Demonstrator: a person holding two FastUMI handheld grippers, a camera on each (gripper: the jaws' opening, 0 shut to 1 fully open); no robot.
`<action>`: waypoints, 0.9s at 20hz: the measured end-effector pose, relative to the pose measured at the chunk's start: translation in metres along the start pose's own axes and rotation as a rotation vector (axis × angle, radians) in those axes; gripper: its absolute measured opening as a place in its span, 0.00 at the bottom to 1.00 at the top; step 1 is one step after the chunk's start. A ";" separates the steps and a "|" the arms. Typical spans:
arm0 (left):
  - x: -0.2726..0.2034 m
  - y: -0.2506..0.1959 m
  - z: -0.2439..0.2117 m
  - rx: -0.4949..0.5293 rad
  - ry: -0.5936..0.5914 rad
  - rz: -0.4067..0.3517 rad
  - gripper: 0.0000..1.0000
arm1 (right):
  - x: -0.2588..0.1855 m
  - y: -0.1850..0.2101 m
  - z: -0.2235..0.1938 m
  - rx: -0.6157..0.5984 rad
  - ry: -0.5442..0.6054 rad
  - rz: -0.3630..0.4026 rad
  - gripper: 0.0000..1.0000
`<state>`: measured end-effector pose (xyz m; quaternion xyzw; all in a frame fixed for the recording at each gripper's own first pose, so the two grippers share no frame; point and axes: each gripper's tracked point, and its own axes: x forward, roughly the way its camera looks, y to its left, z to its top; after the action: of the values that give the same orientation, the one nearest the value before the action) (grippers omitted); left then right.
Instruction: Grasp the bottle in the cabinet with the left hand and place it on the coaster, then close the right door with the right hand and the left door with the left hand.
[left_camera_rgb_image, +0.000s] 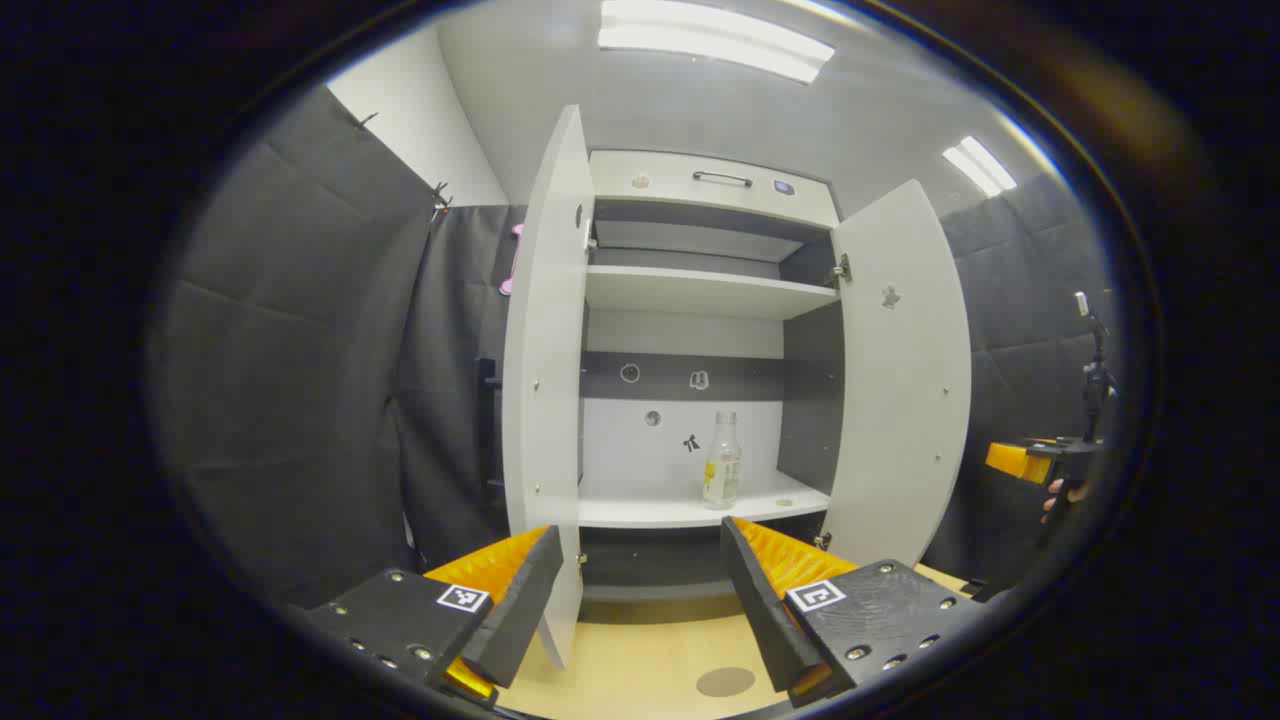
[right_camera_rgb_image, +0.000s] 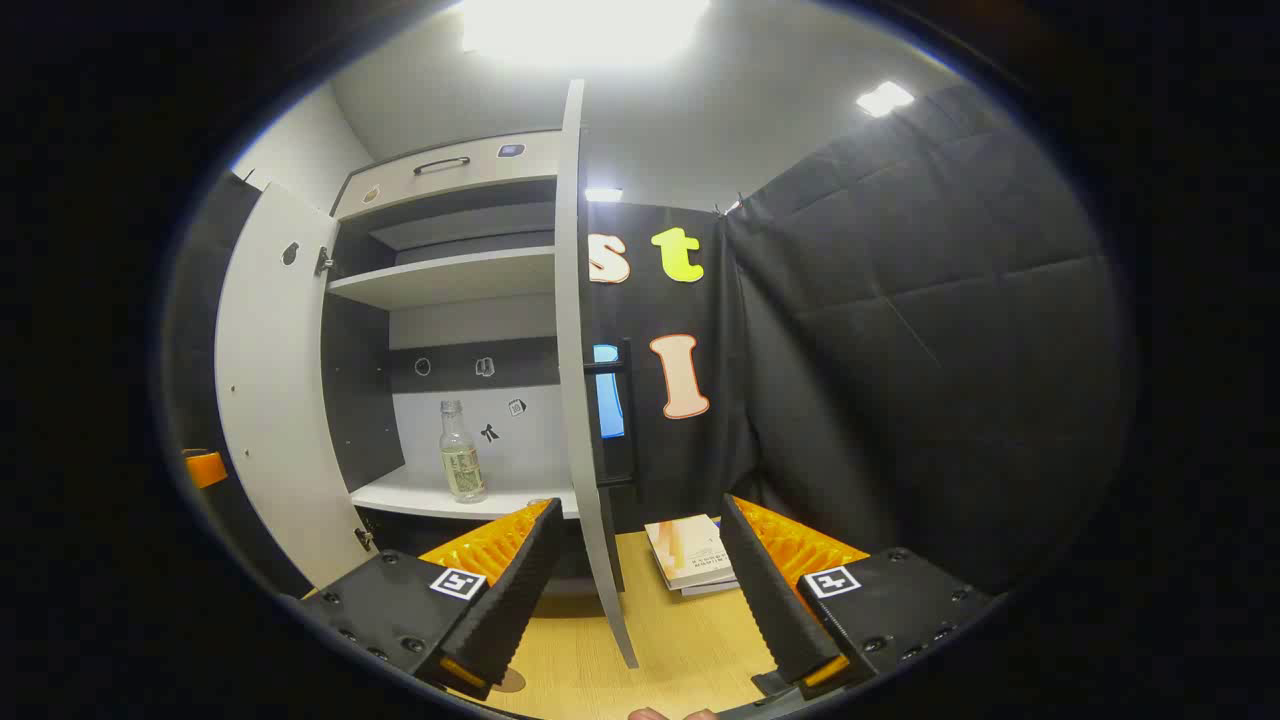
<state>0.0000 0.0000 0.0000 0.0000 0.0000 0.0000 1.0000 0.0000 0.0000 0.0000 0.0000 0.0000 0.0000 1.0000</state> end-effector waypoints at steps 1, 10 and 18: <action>-0.002 0.003 -0.003 0.002 0.002 0.004 0.91 | -0.004 0.000 0.002 -0.001 -0.006 -0.002 0.99; -0.005 0.001 -0.013 0.004 0.009 -0.004 0.91 | -0.009 -0.013 -0.005 0.012 0.015 -0.043 0.99; 0.058 -0.041 -0.022 -0.005 0.045 -0.070 0.92 | 0.036 -0.031 -0.032 0.037 0.058 -0.069 1.00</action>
<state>0.0578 -0.0414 -0.0223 -0.0024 0.0223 -0.0348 0.9991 0.0364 -0.0309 -0.0324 0.0186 0.0289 -0.0347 0.9988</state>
